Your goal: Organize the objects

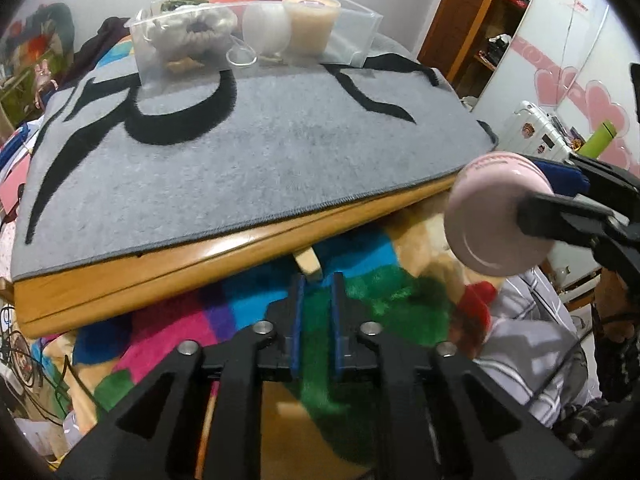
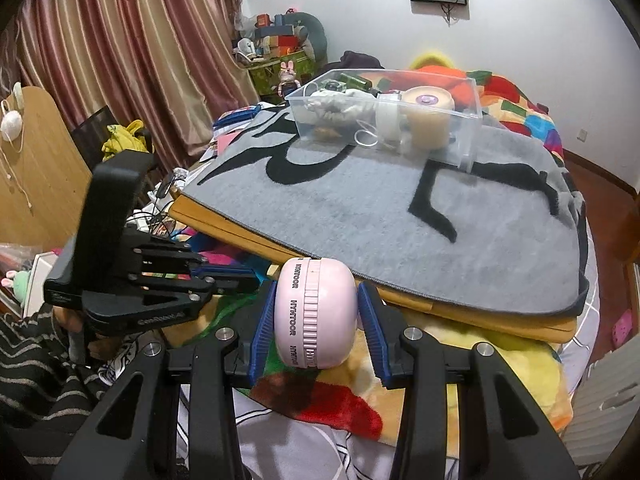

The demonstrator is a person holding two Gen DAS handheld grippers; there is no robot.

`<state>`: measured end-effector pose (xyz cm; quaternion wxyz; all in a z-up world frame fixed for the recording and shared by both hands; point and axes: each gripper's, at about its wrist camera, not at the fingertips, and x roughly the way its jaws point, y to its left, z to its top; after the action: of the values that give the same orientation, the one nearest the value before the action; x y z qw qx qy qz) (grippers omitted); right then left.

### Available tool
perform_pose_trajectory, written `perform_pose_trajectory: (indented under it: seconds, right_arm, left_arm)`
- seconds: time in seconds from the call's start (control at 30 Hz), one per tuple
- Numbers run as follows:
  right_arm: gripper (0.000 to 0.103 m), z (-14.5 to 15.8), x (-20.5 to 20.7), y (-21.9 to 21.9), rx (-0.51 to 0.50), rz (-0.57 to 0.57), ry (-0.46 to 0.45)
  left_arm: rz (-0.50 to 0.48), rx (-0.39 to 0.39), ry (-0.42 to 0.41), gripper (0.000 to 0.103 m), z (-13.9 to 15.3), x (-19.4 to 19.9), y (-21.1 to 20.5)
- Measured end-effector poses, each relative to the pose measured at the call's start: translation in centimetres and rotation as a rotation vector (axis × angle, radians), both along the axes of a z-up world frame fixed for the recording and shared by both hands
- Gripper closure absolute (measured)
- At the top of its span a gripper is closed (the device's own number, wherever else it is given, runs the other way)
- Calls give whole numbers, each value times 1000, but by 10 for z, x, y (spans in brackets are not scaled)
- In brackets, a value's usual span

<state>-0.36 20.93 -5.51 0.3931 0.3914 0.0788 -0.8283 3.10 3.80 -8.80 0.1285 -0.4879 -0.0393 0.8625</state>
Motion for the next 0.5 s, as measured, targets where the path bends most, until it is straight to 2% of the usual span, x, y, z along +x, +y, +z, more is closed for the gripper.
perform_pose_trajectory:
  seconds: [0.07, 0.2, 0.23, 0.27, 0.5]
  right_arm:
    - [65, 0, 0, 0, -5, 2, -3]
    - [65, -1, 0, 2, -6, 4, 1]
    - [65, -1, -1, 3, -7, 2, 0]
    - [65, -2, -1, 3, -8, 1, -2]
    - [65, -3, -6, 5, -24, -3, -7]
  left_arm:
    - [4, 17, -16, 75, -3, -6, 0]
    - [25, 36, -36, 75, -8, -18, 1]
    - [27, 45, -42, 78, -10, -20, 1]
    - [30, 46, -39, 91, -11, -20, 1]
    - [12, 16, -22, 93, -11, -17, 5]
